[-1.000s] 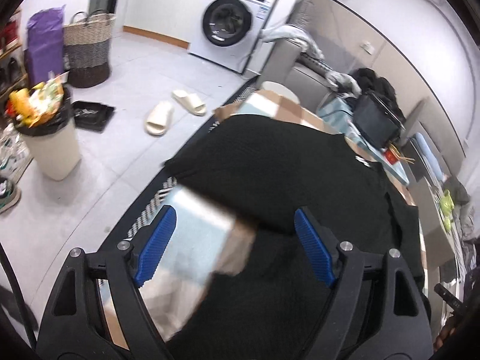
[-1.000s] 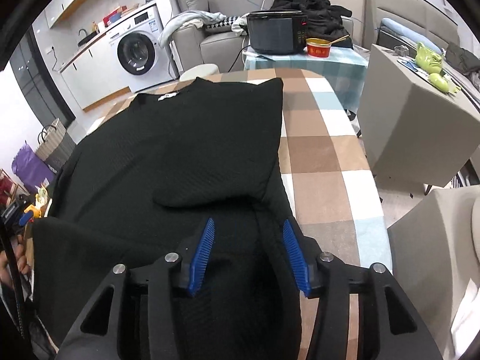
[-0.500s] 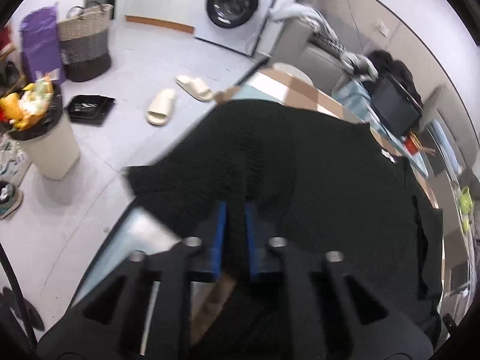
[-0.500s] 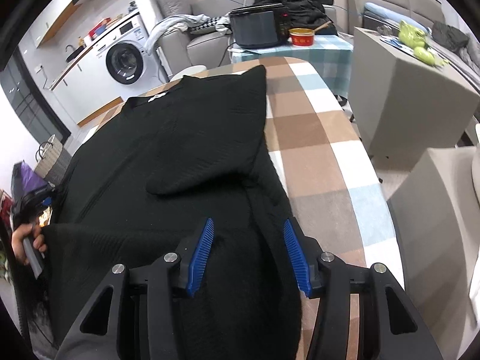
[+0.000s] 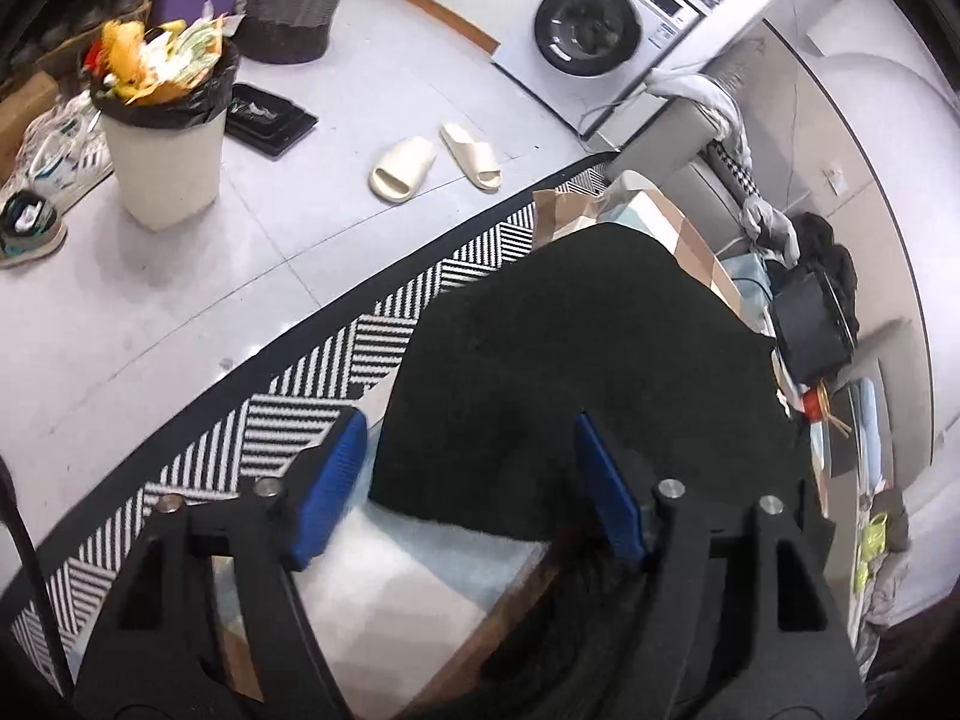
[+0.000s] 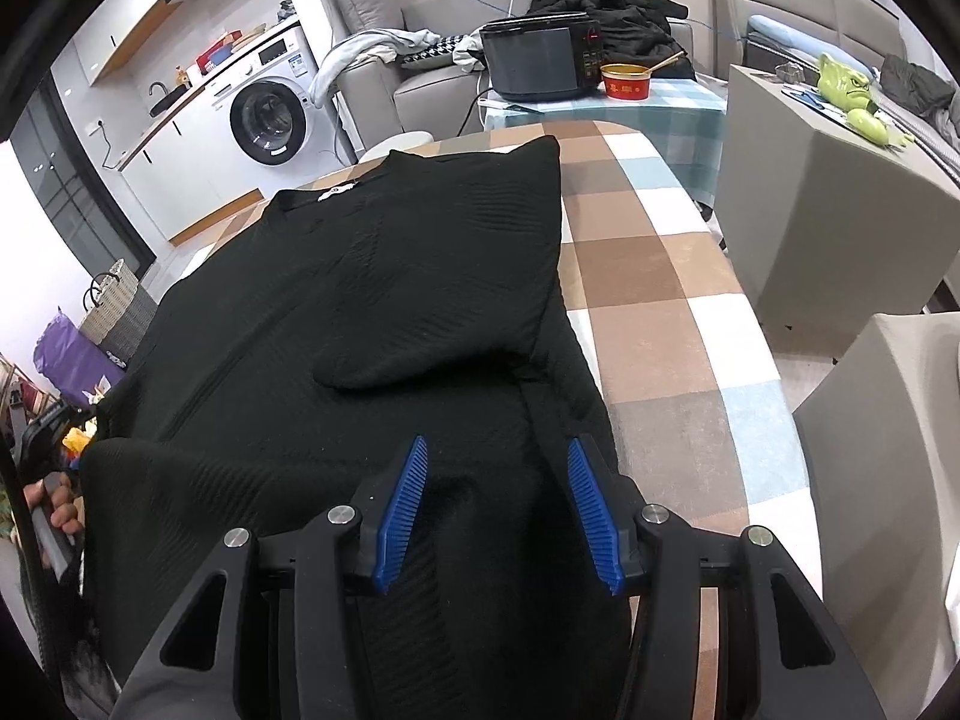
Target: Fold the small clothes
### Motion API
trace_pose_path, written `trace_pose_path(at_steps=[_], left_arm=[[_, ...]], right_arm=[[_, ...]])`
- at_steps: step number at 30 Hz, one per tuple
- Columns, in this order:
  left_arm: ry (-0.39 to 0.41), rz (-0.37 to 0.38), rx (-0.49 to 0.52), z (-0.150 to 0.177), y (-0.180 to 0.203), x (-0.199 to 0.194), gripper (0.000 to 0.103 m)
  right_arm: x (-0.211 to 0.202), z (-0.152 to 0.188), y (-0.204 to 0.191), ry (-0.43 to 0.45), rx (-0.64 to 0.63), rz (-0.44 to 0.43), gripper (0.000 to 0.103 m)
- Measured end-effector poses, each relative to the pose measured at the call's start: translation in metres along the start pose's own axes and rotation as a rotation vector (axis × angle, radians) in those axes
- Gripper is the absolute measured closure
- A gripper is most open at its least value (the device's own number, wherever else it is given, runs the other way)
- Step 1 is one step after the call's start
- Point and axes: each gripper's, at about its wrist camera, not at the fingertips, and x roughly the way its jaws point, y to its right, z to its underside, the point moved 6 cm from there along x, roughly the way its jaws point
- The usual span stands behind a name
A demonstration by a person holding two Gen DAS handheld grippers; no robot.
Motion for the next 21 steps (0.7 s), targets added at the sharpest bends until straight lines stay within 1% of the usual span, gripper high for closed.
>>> trace_pose_path(at_steps=[1,5,9,11,13,16,19,21], left_arm=[[0.000,-0.013,0.015,0.001,0.001,0.003,0.043],[-0.010,-0.033,0.046,0.000,0.004,0.011,0.043],[-0.034,-0.044,0.033,-0.001,0.002,0.016,0.043],[-0.024,-0.062,0.046,-0.001,0.002,0.016,0.051],[-0.001,-0.083,0.065,-0.003,0.000,0.014,0.076],[0.033,-0.054,0.066,-0.006,0.001,0.006,0.090],[0.078,-0.027,0.085,-0.011,0.009,-0.008,0.093],[0.117,-0.003,0.111,-0.019,0.022,-0.021,0.093]], right_arm=[[-0.001,0.001,0.002,0.003,0.002,0.009,0.052],[-0.006,0.002,0.013,0.010,0.041,0.033,0.051],[-0.008,0.004,0.015,0.011,0.044,0.039,0.051],[-0.008,0.004,0.013,0.008,0.038,0.037,0.051],[-0.007,0.005,0.010,0.005,0.032,0.035,0.051],[-0.006,0.004,0.009,0.007,0.031,0.031,0.051],[-0.005,0.004,0.009,0.007,0.035,0.032,0.051],[-0.005,0.004,0.010,0.008,0.042,0.030,0.051]])
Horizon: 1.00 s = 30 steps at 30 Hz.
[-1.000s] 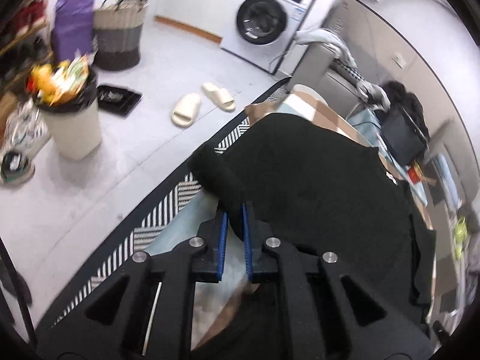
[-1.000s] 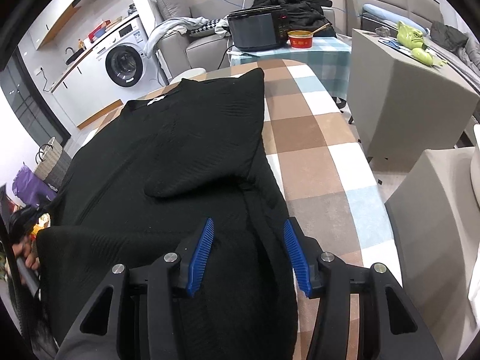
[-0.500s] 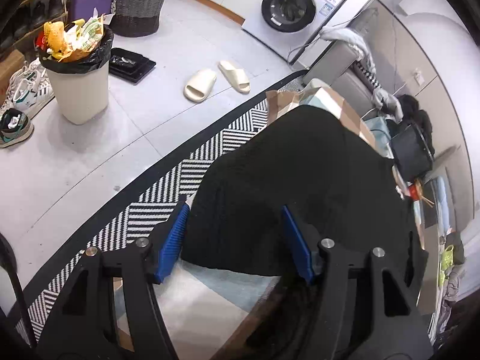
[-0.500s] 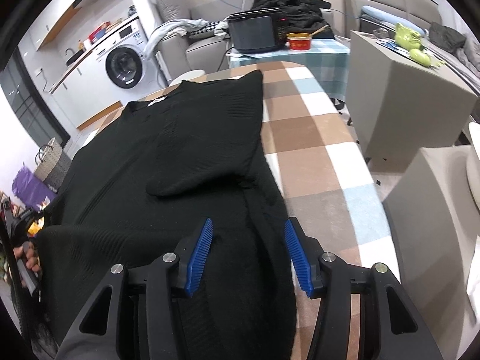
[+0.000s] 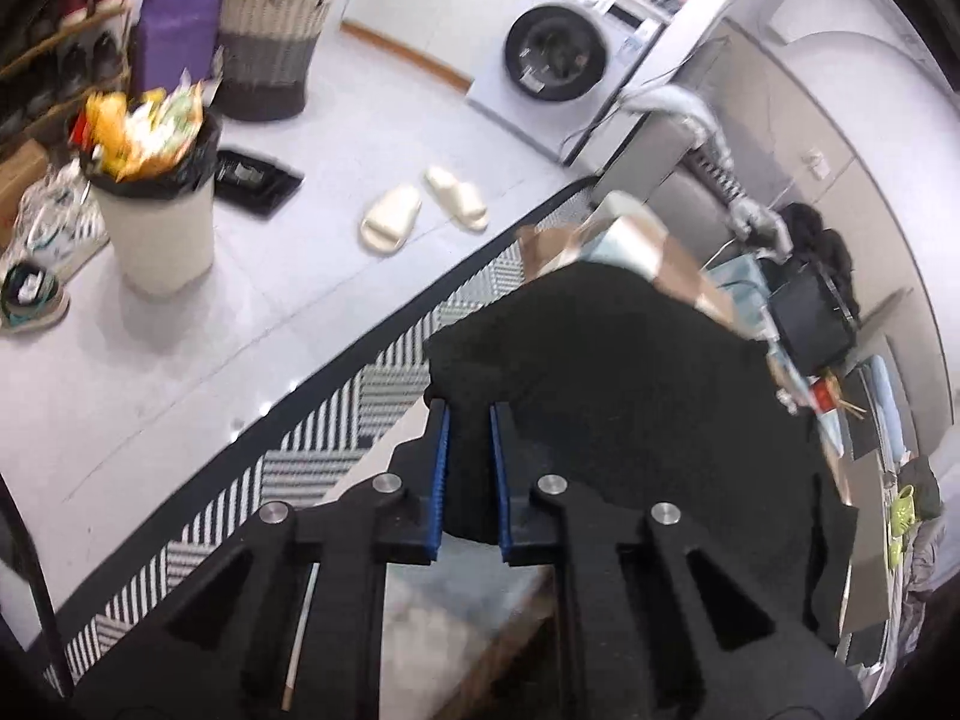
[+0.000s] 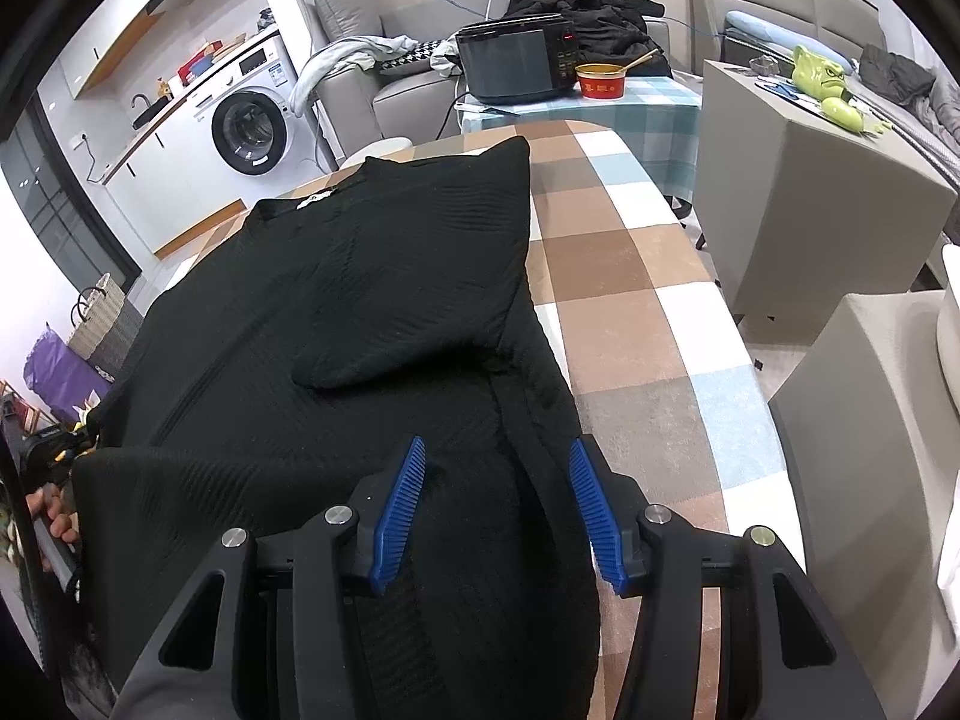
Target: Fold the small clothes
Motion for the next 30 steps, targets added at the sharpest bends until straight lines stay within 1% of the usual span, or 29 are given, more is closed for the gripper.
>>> trace_pose_path(at_steps=[2,5,7,8,10,11,12,14,15,16,17,18,19,20,22,24,27,28,30], left_arm=[[0.037,0.028,0.036,-0.012,0.019,-0.011,0.094],[0.088,0.094,0.149,-0.029,0.069,-0.025,0.095],[0.106,0.163,0.246,-0.029,0.113,-0.035,0.100],[0.107,0.219,0.313,-0.022,0.143,-0.041,0.100],[0.079,0.301,0.403,-0.004,0.183,-0.045,0.100],[0.049,0.366,0.448,0.011,0.206,-0.047,0.100],[-0.017,0.438,0.507,0.034,0.229,-0.045,0.100],[-0.113,0.467,0.594,0.067,0.250,-0.039,0.094],[-0.129,0.453,0.623,0.079,0.254,-0.037,0.083],[-0.133,0.440,0.635,0.084,0.253,-0.036,0.071],[-0.134,0.427,0.636,0.089,0.248,-0.035,0.065],[-0.136,0.419,0.622,0.089,0.240,-0.034,0.056],[-0.141,0.411,0.597,0.087,0.232,-0.034,0.053],[-0.151,0.397,0.558,0.083,0.219,-0.031,0.053],[-0.159,0.369,0.512,0.073,0.198,-0.028,0.053],[-0.137,0.307,0.472,0.063,0.170,-0.025,0.053],[-0.147,0.228,0.442,0.055,0.134,-0.010,0.053],[-0.151,0.218,0.443,0.055,0.127,-0.006,0.053],[-0.161,0.196,0.479,0.063,0.126,-0.001,0.053]], right_arm=[[0.001,0.000,0.000,-0.001,0.003,-0.004,0.051],[0.001,0.000,-0.002,0.002,-0.002,-0.014,0.051],[0.000,0.000,-0.002,0.005,-0.001,-0.019,0.051],[-0.001,0.000,-0.002,0.008,0.000,-0.020,0.051],[-0.004,0.000,-0.001,0.016,0.006,-0.016,0.051],[-0.005,0.000,0.000,0.019,0.011,-0.016,0.051],[-0.006,0.000,0.001,0.022,0.016,-0.016,0.051],[-0.007,0.002,0.004,0.023,0.025,-0.008,0.051],[-0.008,0.003,0.005,0.023,0.030,-0.003,0.051],[-0.009,0.005,0.008,0.022,0.039,0.002,0.051],[-0.009,0.006,0.009,0.022,0.044,0.004,0.051],[-0.010,0.007,0.011,0.022,0.047,0.007,0.051],[-0.011,0.008,0.013,0.021,0.048,0.011,0.051],[-0.012,0.009,0.014,0.022,0.049,0.014,0.051],[-0.012,0.009,0.017,0.021,0.054,0.017,0.051],[-0.010,0.009,0.019,0.018,0.057,0.014,0.051],[-0.005,0.009,0.017,0.009,0.057,0.006,0.051],[-0.003,0.009,0.016,0.006,0.055,0.000,0.051],[0.000,0.009,0.013,0.000,0.047,-0.007,0.051]])
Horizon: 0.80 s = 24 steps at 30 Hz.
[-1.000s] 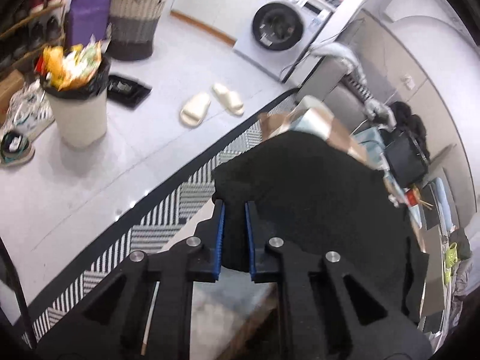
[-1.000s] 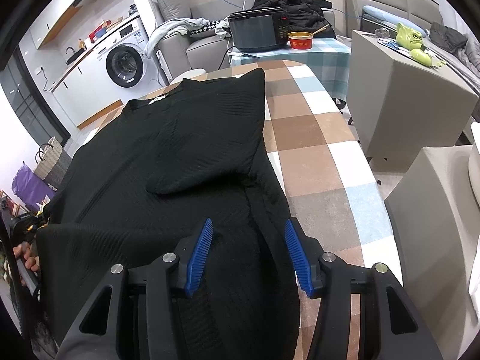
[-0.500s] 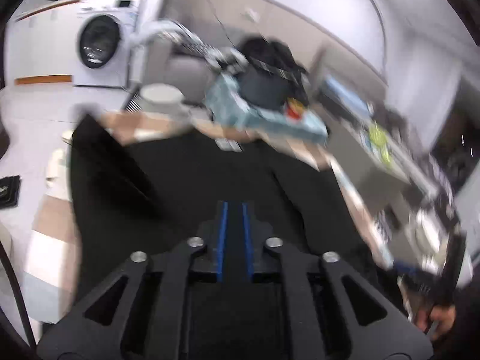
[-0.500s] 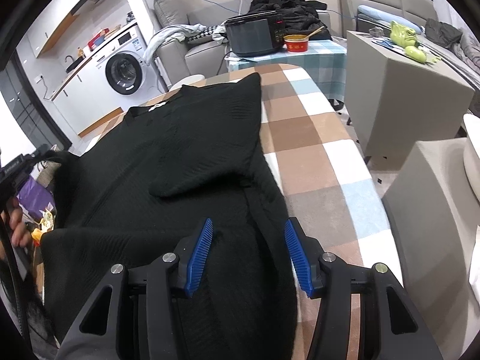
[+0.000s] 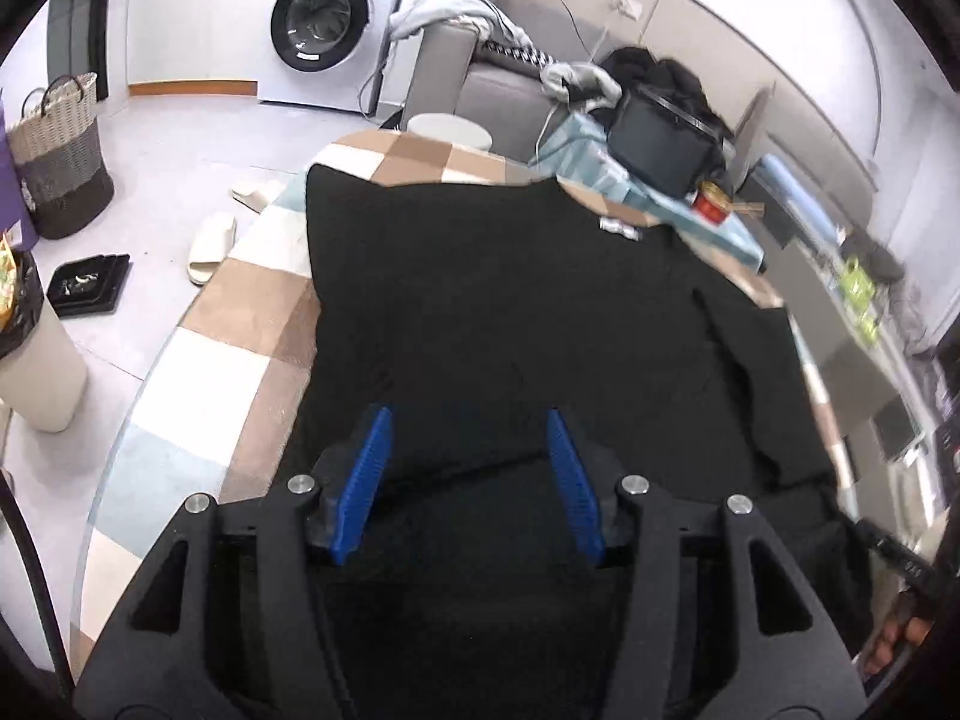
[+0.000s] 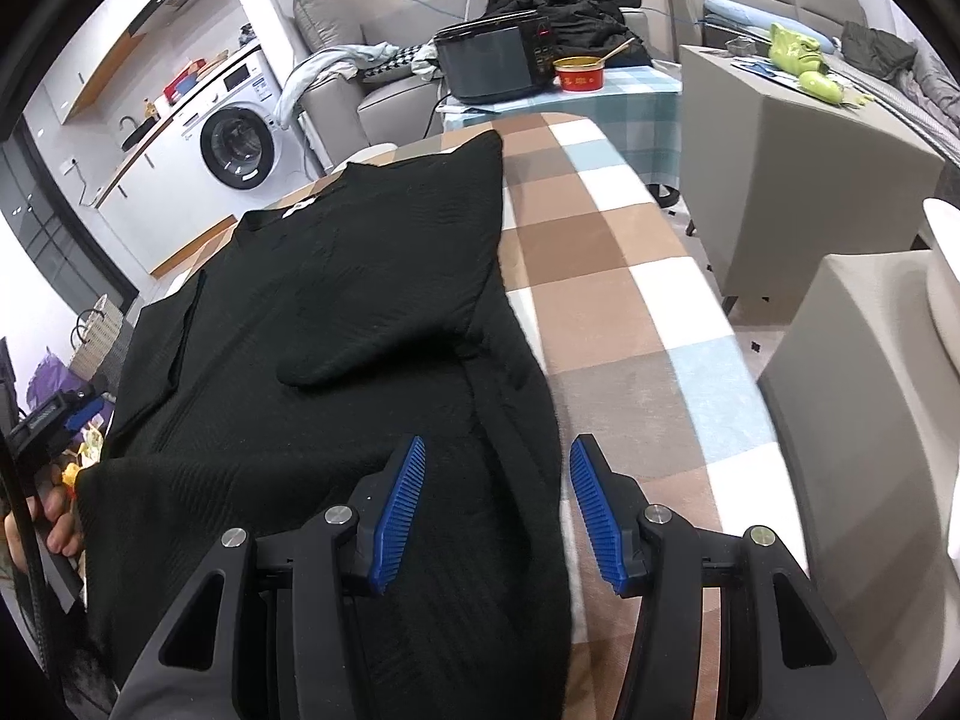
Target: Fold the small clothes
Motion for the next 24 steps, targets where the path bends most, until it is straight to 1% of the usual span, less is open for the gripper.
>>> trace_pose_path(at_steps=[3,5,8,11,12,13,14,16,19,21,24], left_arm=[[-0.027,-0.028,0.119,0.006,0.024,0.018,0.053],[-0.057,-0.036,0.180,0.010,0.037,0.030,0.053],[-0.092,-0.040,0.194,0.016,0.055,0.039,0.053],[-0.112,-0.075,0.210,0.015,0.059,0.056,0.053],[-0.121,-0.087,0.215,0.015,0.061,0.063,0.054],[-0.101,-0.093,0.223,0.014,0.063,0.063,0.070],[-0.094,-0.087,0.235,0.014,0.063,0.062,0.080],[-0.084,-0.065,0.228,0.014,0.066,0.061,0.091],[-0.043,-0.026,0.208,0.012,0.063,0.047,0.092],[-0.012,0.032,0.221,0.011,0.067,0.028,0.092],[-0.009,0.115,0.258,0.021,0.076,0.004,0.092]], right_arm=[[0.003,0.001,-0.003,-0.009,-0.010,-0.003,0.051],[0.003,0.001,-0.003,-0.008,-0.008,-0.006,0.051],[0.001,0.003,0.000,-0.009,0.000,0.006,0.051],[-0.001,0.005,0.004,-0.012,0.009,0.013,0.051],[-0.002,0.006,0.006,-0.013,0.011,0.020,0.051],[-0.002,0.007,0.007,-0.014,0.013,0.022,0.051],[-0.003,0.008,0.008,-0.016,0.020,0.026,0.051],[-0.004,0.009,0.011,-0.014,0.026,0.029,0.051],[-0.005,0.009,0.013,-0.013,0.029,0.033,0.050],[-0.005,0.008,0.012,-0.011,0.026,0.029,0.050],[-0.004,0.007,0.008,-0.015,0.011,0.026,0.050]])
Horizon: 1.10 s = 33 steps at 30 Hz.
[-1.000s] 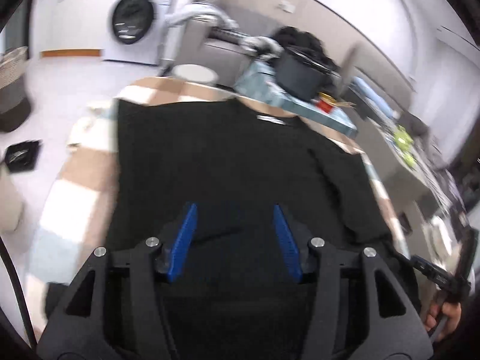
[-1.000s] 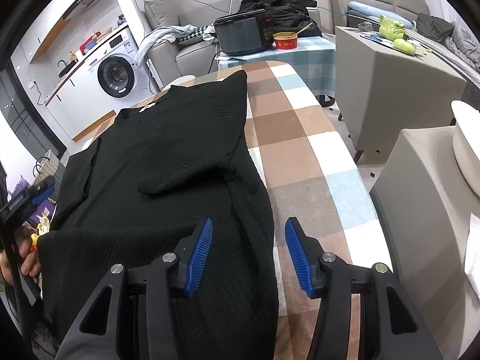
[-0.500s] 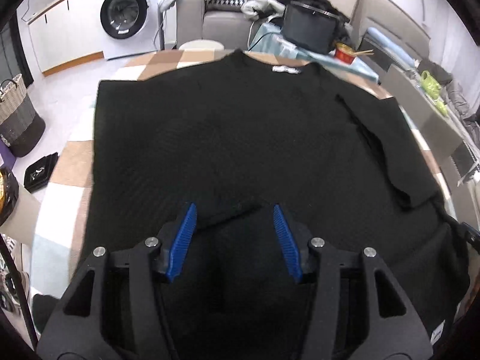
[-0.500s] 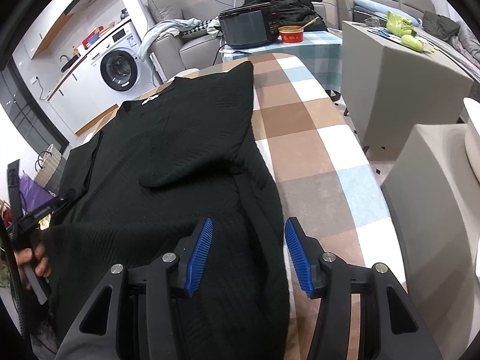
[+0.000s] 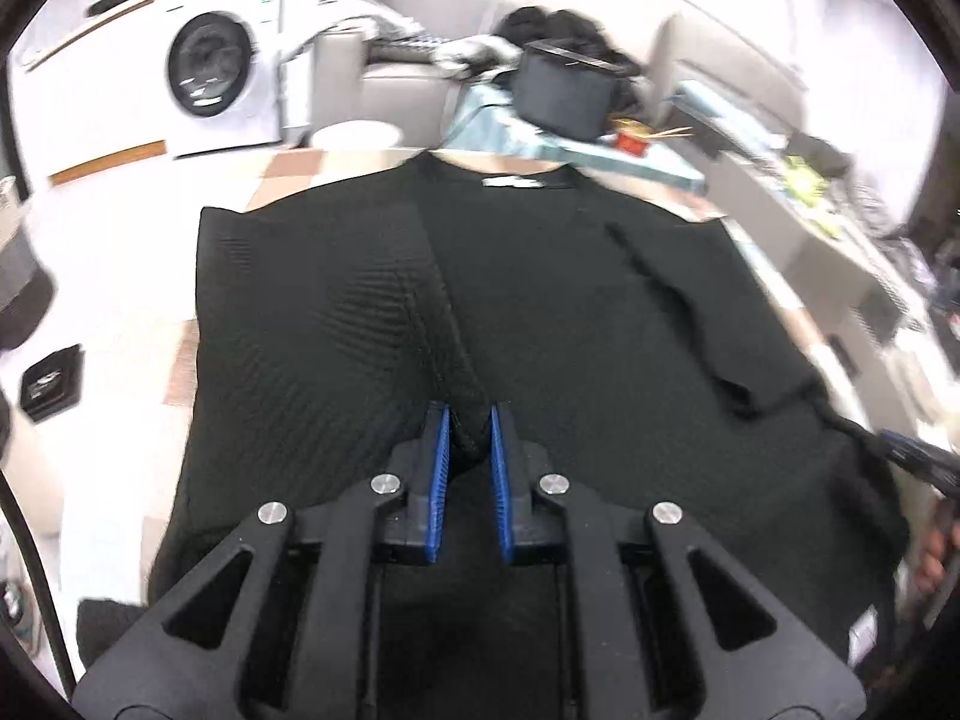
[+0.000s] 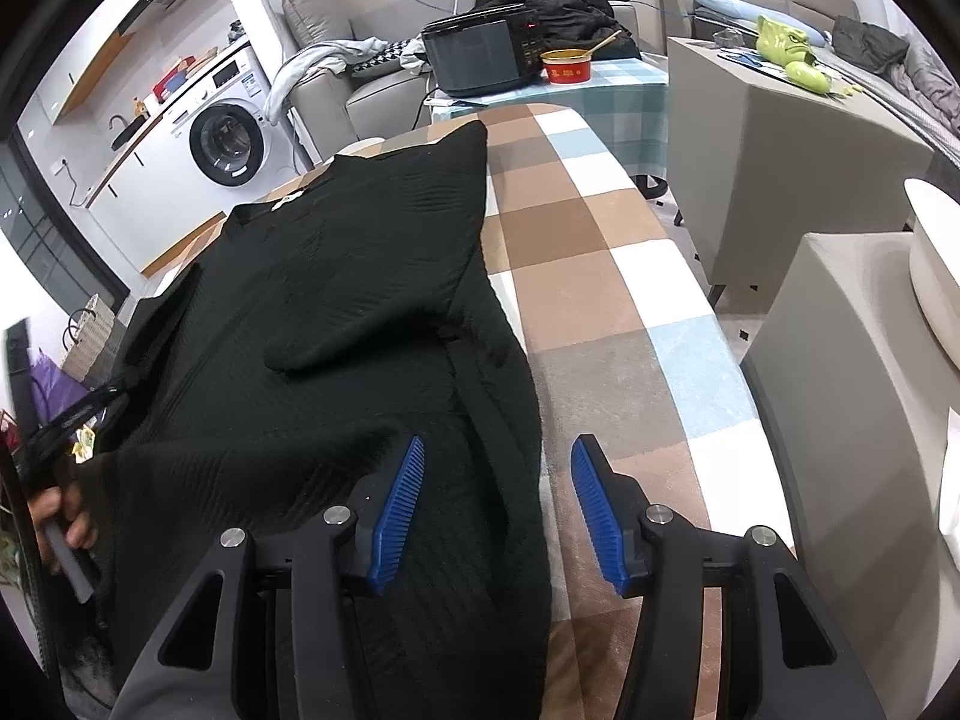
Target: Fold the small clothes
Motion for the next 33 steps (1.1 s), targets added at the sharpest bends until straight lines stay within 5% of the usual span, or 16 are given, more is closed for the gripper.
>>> trace_pose_path(at_steps=[3,6,9,16,18,23,33], left_arm=[[-0.044,-0.022,0.007,0.012,0.000,0.004,0.088],[-0.126,-0.035,-0.091,0.020,-0.014,0.012,0.063],[-0.081,0.003,-0.145,0.018,-0.021,-0.003,0.050],[-0.002,-0.064,-0.162,0.026,-0.043,-0.045,0.030],[0.019,-0.094,-0.169,0.034,-0.052,-0.063,0.028],[0.057,-0.140,-0.183,0.057,-0.068,-0.101,0.003],[0.138,-0.198,-0.199,0.111,-0.087,-0.176,0.001]], right_arm=[[0.001,-0.002,-0.002,0.001,-0.006,-0.006,0.050],[-0.001,-0.002,-0.007,0.006,-0.016,-0.009,0.050],[-0.005,0.000,-0.010,0.012,-0.025,-0.016,0.050],[-0.011,0.006,-0.009,0.018,-0.011,-0.012,0.046],[-0.012,0.007,-0.011,0.013,-0.014,-0.023,0.036],[-0.017,0.011,-0.022,0.030,-0.050,-0.058,0.016],[-0.042,0.038,-0.034,0.077,-0.181,-0.052,0.009]])
